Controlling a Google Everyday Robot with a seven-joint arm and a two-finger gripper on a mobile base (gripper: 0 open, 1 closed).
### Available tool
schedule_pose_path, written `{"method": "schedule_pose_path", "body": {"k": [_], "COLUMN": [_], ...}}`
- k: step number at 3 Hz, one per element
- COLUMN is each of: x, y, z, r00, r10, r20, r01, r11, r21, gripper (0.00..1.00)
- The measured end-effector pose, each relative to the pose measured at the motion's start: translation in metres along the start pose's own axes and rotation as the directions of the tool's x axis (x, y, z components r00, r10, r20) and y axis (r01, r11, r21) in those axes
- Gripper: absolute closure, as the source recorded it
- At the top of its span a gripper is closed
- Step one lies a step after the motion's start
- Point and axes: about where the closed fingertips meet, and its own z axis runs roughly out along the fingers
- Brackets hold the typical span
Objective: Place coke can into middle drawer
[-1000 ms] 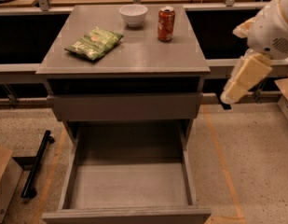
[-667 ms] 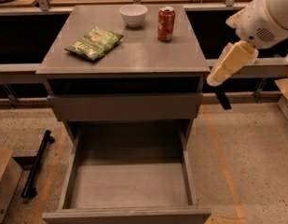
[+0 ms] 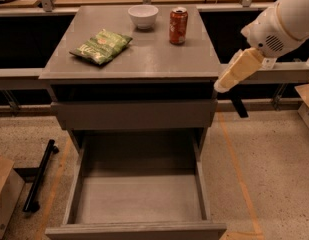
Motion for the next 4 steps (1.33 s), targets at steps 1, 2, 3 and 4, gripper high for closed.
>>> {"method": "schedule_pose_path", "body": {"k": [1,2,3,4], "x": [-0.003,-0.016,-0.036,-0.043], "y": [-0.022,-0.065,-0.112,-0.124], "z": [0.032,0.072,0.102,0.095], "r00": [0.990,0.967,0.941,0.937], "r10": [0.122,0.204,0.249,0.243], "r20": [0.072,0.152,0.227,0.252], "r01": [-0.124,-0.214,-0.272,-0.273], "r11": [0.9921,0.9753,0.9593,0.9578], "r21": [0.020,0.055,0.076,0.091], "gripper": [0.00,0.00,0.00,0.00]}}
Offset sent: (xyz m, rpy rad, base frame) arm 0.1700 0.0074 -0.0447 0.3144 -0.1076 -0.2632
